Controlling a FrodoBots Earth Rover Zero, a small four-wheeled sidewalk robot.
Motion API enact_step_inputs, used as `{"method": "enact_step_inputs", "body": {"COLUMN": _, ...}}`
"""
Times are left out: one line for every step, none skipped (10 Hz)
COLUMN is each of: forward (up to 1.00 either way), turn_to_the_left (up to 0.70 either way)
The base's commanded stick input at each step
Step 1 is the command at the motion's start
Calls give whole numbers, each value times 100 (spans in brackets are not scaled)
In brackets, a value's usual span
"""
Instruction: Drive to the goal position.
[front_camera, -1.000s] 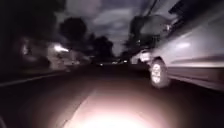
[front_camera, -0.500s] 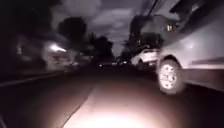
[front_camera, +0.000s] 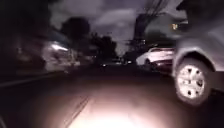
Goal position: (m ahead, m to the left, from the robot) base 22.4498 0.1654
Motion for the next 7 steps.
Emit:
{"method": "enact_step_inputs", "body": {"forward": 100, "turn_to_the_left": 27}}
{"method": "enact_step_inputs", "body": {"forward": 100, "turn_to_the_left": 19}}
{"method": "enact_step_inputs", "body": {"forward": 100, "turn_to_the_left": 0}}
{"method": "enact_step_inputs", "body": {"forward": 100, "turn_to_the_left": 0}}
{"method": "enact_step_inputs", "body": {"forward": 100, "turn_to_the_left": 0}}
{"method": "enact_step_inputs", "body": {"forward": 100, "turn_to_the_left": 0}}
{"method": "enact_step_inputs", "body": {"forward": 100, "turn_to_the_left": 19}}
